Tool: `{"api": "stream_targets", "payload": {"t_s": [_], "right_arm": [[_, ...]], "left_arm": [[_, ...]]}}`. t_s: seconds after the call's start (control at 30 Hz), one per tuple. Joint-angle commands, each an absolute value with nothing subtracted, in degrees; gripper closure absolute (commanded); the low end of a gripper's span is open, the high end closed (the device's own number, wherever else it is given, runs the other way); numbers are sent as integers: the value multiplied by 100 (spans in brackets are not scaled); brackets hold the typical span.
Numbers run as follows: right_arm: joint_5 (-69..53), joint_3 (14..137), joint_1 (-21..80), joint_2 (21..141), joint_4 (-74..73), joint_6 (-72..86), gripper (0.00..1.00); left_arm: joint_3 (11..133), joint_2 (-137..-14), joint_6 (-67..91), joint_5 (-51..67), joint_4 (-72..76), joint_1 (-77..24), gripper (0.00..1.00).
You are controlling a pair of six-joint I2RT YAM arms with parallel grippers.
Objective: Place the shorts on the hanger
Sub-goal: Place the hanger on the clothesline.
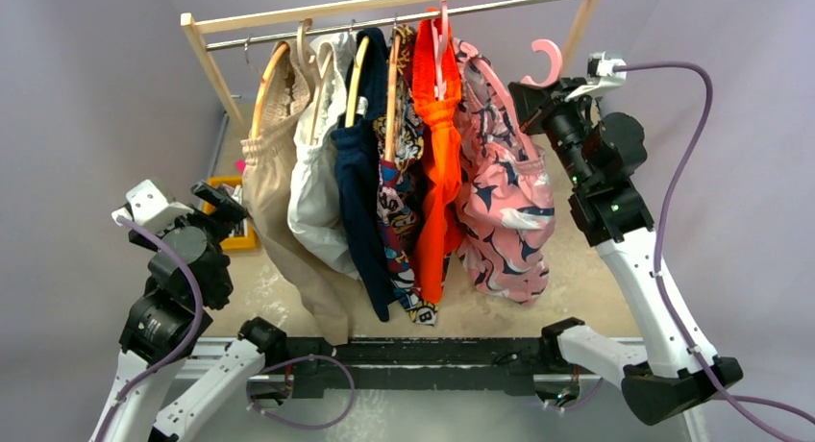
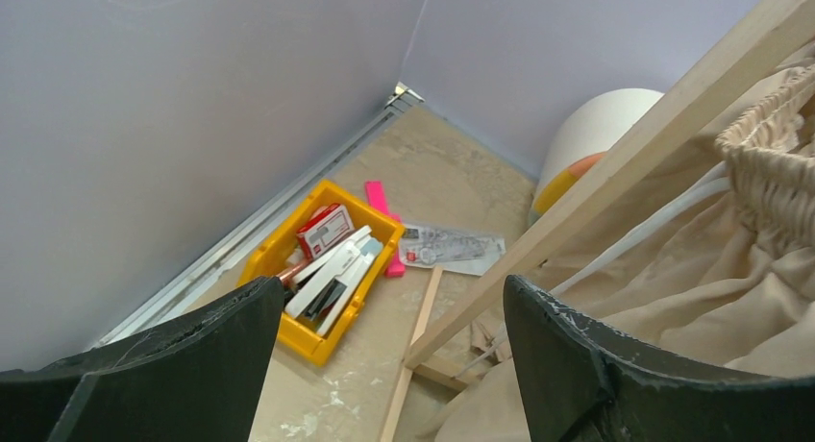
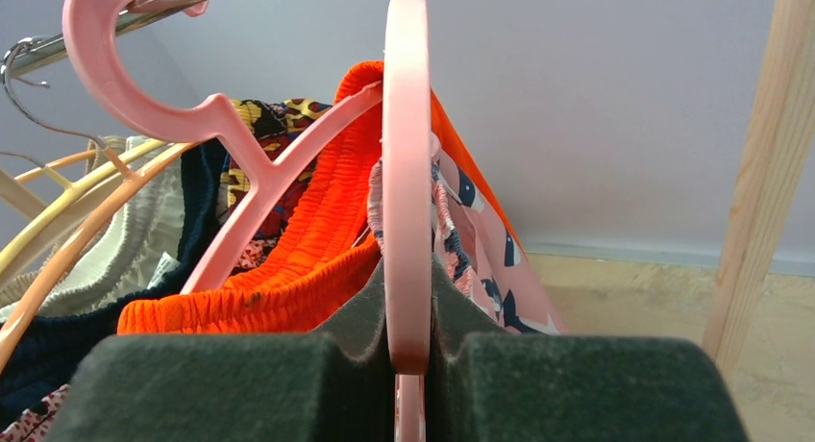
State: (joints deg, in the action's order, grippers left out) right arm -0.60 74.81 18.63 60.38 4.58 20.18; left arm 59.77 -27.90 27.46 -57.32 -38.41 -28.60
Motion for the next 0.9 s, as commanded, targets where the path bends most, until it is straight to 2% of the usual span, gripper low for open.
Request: {"api": "stream_targets", "payload": {"t_s": [0.0,0.33,0.5,0.73,0.87], "right_arm": [[21,7466,1846,5904,1351,2171,100],[-236,6954,1852,5709,2405,1956,100],[-110,7318,1846,5902,2374,1812,100],[815,7699,1846,6240,2364,1578,100],[778,7939,1846,6526,2566,1528,100]], "left_arm": [[5924,-2659,2852,-5990,-4128,-2882,16],[5633,-2384,2591,-6000,-3867,-2879,16],[5469,-2361,2432,-6015,-3512,-2881,17],[5505,-2515,2258,-6036,-3305,-2883,17],[5512,-2566,2187,-6056,-3177,-2883,17]]}}
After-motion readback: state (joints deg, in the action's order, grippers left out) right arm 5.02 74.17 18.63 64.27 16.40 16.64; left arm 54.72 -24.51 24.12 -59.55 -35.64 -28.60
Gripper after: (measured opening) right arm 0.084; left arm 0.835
